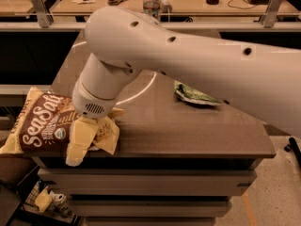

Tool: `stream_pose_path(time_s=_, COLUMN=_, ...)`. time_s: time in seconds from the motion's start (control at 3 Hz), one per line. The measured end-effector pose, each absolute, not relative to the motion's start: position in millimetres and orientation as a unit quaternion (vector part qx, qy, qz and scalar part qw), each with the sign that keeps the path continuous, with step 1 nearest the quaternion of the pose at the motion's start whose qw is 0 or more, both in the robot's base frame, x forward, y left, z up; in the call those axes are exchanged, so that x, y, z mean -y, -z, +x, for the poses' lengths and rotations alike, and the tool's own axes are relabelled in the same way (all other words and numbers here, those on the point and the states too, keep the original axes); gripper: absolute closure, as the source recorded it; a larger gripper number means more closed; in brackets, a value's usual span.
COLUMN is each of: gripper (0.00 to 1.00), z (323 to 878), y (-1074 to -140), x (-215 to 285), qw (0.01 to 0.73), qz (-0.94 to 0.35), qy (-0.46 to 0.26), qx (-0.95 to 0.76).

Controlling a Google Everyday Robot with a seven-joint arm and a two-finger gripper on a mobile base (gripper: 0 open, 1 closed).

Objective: Pick brown chip bag

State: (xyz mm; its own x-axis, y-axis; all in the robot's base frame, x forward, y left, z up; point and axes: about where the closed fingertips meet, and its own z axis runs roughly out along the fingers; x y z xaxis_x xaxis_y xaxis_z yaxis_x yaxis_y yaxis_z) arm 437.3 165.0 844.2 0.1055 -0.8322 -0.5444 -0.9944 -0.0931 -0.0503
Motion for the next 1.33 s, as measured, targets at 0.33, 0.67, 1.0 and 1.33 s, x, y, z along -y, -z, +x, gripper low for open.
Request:
stream_pose_path(time_s=0.33, gripper=0.17, z=437.4, y=-819.1, x=-192.7, qw=0.19, qz=-0.723, qy=-0.22, qx=-0.627)
stream_pose_path(time_s=0.67, gripper=0.41, z=437.4, y=-818.9, x=-194.0, qw=0.189, qz=-0.723, qy=-0.221, qx=-0.627)
stream_pose_path(time_s=1.0, gripper=0.64, z=437.4, y=-820.9, x=-194.1, qw=0.189, qz=-0.723, qy=-0.221, qx=-0.627)
stream_pose_path(time_s=1.33, gripper=0.88, z=437.3, y=-825.9, x=-194.1, qw=0.189, qz=-0.723, qy=-0.221, qx=-0.627)
